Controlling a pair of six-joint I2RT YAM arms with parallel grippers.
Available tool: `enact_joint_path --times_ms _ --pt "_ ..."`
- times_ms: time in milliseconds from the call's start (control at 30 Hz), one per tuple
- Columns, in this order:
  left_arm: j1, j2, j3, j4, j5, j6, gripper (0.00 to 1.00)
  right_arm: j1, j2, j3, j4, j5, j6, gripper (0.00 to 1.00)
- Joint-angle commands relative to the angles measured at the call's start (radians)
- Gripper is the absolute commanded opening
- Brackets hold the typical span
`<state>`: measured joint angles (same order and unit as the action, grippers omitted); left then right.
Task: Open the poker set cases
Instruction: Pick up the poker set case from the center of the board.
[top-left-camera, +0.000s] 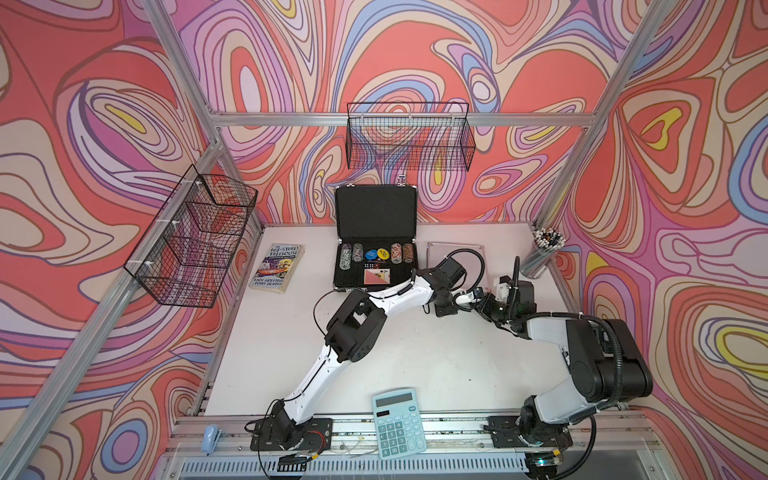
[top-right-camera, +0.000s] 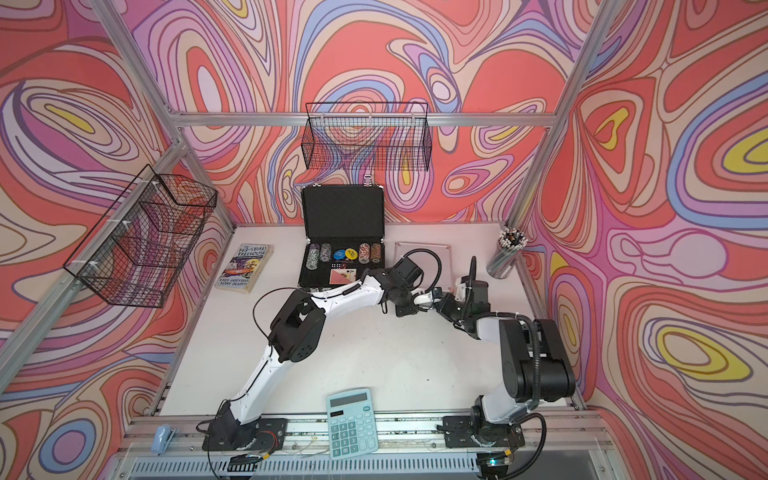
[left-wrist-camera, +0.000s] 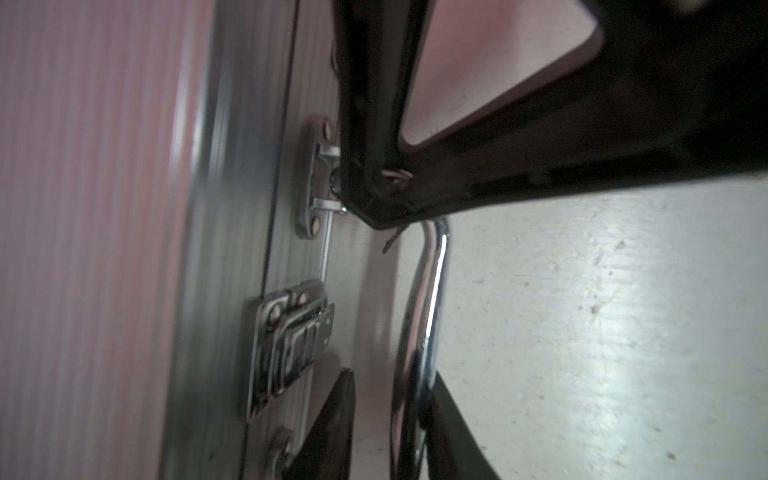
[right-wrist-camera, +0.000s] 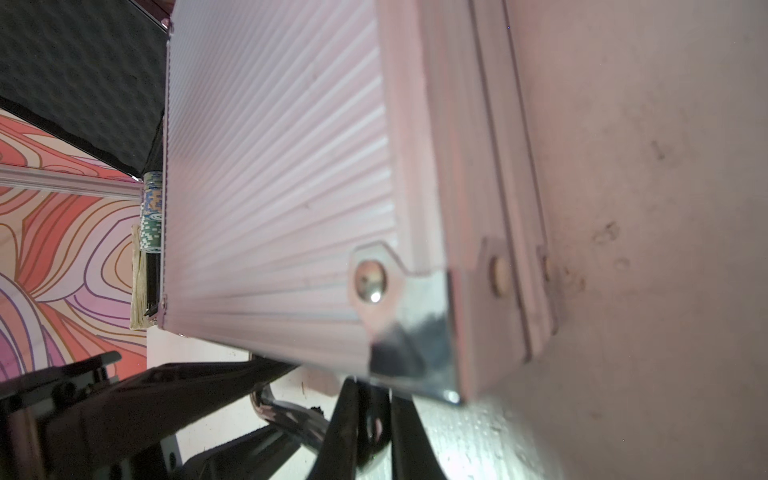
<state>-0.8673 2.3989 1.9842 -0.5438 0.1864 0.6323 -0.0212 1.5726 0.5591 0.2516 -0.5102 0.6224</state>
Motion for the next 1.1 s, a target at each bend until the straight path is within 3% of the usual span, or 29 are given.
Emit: enact_joint_path --times_ms 0,200,500,767,1067 --pt "-0.005 0.019 0.015 -0.063 -0.005 0.021 0.18 -0.016 -0.063 0.052 0.100 -0.039 -0.014 0.05" --pt "-0.005 -0.004 0.018 -0.058 0.051 -0.013 0.01 -0.048 -0.099 0.047 0.040 -0.016 -0.053 0.16" --pt "-0.003 0.001 0.165 -0.138 0.149 -0.119 0.00 -0.153 -0.201 0.028 -0.081 -0.004 -0.095 0.38" --pt "-0.002 -0.016 0.307 -0.188 0.194 -0.201 0.00 -0.203 -0.249 -0.038 -0.075 -0.027 -0.051 0.41" --pt "0.017 -0.056 0.339 -0.141 0.263 -0.380 0.00 -0.208 -0.329 -0.056 -0.135 -0.042 -0.006 0.41"
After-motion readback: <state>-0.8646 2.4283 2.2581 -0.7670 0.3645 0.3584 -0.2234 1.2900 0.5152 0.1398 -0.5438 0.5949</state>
